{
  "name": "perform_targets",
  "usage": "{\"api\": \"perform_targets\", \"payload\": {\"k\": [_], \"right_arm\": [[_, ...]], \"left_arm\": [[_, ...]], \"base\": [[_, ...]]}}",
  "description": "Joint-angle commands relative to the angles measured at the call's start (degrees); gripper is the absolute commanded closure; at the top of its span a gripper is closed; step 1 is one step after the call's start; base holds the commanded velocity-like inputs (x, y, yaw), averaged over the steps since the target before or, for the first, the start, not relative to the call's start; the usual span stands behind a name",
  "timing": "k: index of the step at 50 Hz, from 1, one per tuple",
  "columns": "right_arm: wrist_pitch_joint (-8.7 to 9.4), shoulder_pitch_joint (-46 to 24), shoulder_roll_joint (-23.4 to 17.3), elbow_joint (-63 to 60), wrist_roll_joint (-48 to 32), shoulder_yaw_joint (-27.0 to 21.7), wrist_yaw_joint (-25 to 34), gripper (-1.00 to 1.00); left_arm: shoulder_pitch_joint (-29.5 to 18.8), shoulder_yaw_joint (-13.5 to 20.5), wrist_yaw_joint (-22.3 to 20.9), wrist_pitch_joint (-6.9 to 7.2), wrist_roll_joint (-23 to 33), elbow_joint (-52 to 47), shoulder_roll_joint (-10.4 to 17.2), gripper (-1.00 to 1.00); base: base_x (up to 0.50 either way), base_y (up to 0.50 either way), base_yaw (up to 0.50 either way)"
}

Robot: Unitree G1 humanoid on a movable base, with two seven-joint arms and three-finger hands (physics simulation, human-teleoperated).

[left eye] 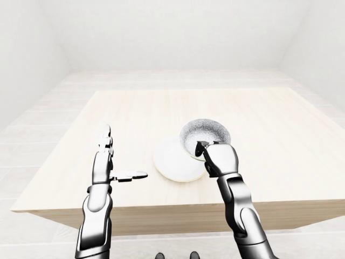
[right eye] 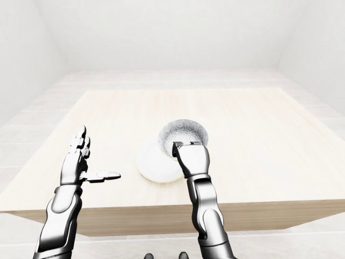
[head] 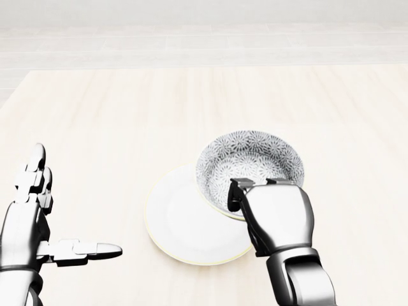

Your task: Put the bowl on the plate.

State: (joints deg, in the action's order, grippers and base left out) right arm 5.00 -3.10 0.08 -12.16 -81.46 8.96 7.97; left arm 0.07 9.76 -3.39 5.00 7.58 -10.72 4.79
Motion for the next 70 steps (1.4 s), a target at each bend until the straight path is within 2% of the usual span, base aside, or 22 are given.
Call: {"api": "perform_targets", "payload": {"k": [1,13,27,41,70], "right_arm": [[0.00,-1.18,1.40,1.33,-0.37,1.99,-1.27,0.47],[0.00,-4.48,3.02,6.55,-0.51,3.60,-1.95,0.51],[0.00,-8.24,3.93,10.34,0.30,3.45,-1.72,0.52],[0.00,-13.11,4.60,18.64,2.68,2.54,-4.20,0.54],[0.00,-11.17,4.88,20.51,3.49,4.52,-6.43,0.55]], "left_arm": [[0.19,0.09,-0.14,0.00,-0.10,1.11,0.12,-1.00],[-0.22,0.97,-0.54,0.00,-0.79,1.76,0.59,-1.00],[-0.76,1.44,-0.63,0.00,-1.08,1.91,1.05,-1.00],[-0.65,2.05,-0.80,0.00,-1.22,2.49,1.27,-1.00],[-1.57,1.50,-0.32,0.00,-0.89,4.27,1.39,-1.00]], "base": [[0.00,0.00,0.00],[0.00,0.00,0.00],[0.00,0.00,0.00],[0.00,0.00,0.00],[0.00,0.00,0.00]]}}
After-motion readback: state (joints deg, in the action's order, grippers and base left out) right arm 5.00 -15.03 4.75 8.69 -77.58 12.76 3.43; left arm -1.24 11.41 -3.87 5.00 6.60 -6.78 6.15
